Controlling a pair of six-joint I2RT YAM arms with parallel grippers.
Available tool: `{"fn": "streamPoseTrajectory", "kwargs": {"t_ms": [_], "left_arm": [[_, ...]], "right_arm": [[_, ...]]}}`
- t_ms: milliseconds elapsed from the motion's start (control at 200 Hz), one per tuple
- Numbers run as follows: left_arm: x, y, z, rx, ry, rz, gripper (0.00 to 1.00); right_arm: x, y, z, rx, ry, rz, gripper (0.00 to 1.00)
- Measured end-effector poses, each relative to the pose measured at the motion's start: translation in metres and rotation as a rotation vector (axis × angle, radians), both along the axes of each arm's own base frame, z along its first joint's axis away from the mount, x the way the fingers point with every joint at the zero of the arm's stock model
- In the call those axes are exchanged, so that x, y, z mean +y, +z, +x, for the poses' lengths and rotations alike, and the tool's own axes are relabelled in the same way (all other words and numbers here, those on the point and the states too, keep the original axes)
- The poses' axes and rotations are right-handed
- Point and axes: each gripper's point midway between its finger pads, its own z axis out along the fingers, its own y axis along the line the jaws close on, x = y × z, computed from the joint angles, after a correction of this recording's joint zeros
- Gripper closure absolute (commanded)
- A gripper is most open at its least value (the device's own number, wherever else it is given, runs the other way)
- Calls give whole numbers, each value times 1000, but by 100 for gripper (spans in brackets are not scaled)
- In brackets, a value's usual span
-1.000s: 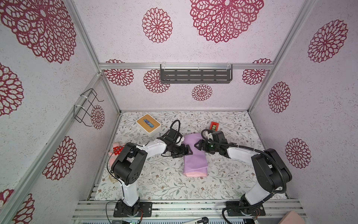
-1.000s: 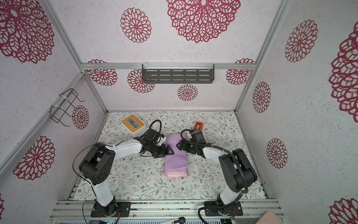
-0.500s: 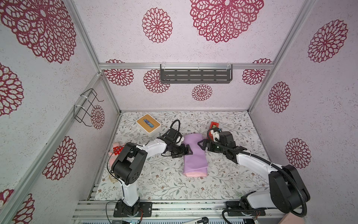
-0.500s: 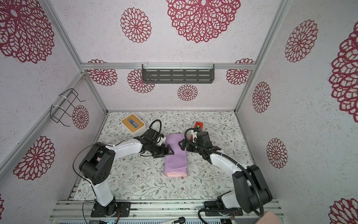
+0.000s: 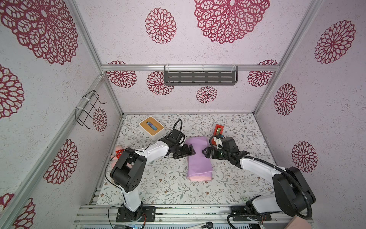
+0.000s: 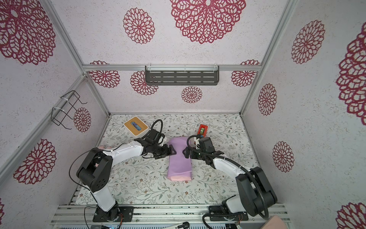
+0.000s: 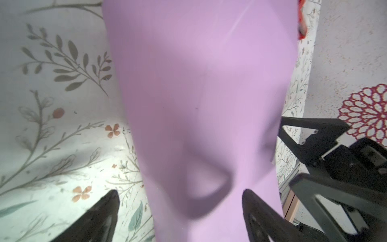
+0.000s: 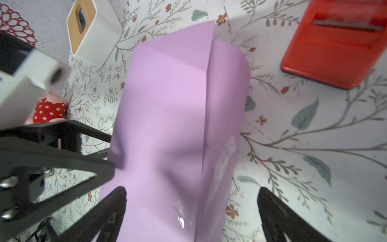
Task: Wrap a gift box in wrapping paper
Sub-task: Wrap the gift box with the wrapping paper, then move the gift box to the center of the table.
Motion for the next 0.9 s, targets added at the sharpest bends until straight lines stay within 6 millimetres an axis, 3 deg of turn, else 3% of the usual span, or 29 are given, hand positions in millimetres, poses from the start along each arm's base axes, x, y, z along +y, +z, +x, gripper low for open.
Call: {"fn": "streamPoseTrajectory", "kwargs": {"t_ms": [155,365,520,740,901], "left_arm": [[10,26,-14,-30,42,-102,21],[-8,-1,-28,93,16,-148,35],[-15,-1,-27,101,4,-154,41],[-9,-2,-7,91,45,-136,44],[0,-4,19,72,82,-115,40]], "right_arm": [[2,13,-19,-5,30,10,8],[24,-8,-40,82,64,78,18],[31,-13,-32,100,36,118,21],[40,-20,-16,114,-8,165,23],[52,-17,16,99,-26,174,23]]}}
